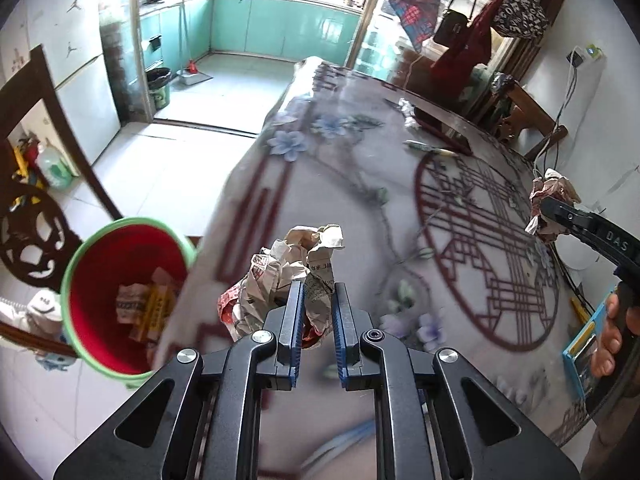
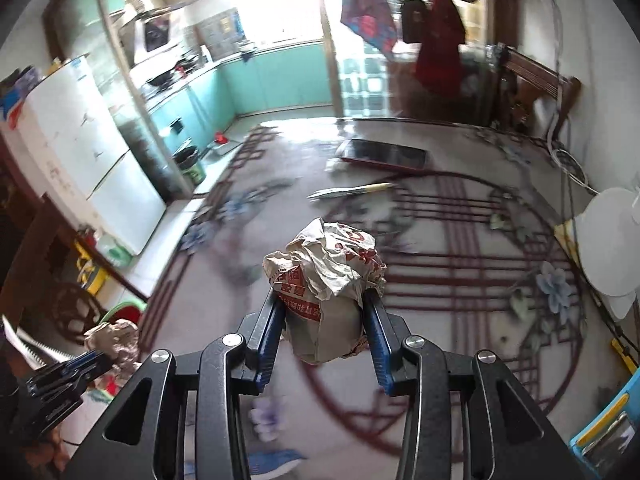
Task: Collect trash
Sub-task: 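Carry both crumpled papers over red bucket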
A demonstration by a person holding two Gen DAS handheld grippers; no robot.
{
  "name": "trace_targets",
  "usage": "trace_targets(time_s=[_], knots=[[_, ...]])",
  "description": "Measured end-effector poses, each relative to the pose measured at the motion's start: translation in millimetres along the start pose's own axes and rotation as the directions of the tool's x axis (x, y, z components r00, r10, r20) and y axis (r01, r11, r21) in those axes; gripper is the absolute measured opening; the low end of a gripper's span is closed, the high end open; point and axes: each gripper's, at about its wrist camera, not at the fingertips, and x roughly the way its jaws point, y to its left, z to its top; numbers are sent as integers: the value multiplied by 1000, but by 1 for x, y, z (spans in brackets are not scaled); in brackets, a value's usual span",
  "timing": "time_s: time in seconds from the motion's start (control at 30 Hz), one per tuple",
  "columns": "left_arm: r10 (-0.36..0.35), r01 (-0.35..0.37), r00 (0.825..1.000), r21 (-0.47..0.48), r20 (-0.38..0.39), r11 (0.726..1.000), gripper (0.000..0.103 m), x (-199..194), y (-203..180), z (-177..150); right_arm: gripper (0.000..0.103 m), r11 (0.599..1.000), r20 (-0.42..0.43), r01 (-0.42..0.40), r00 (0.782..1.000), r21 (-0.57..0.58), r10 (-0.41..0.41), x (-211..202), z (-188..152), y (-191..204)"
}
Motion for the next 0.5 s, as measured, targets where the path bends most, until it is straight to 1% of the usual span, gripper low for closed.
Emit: trace_targets(time_s=[0.2, 0.5], knots=[[29, -29, 999, -9, -16, 1000, 13, -7, 40, -9, 38, 1000, -20, -23, 1000, -14, 23, 1, -11, 42], [34, -35, 999, -40, -36, 999, 13, -8, 79, -17, 38, 998, -43, -41, 998, -51, 39, 1, -21, 90]])
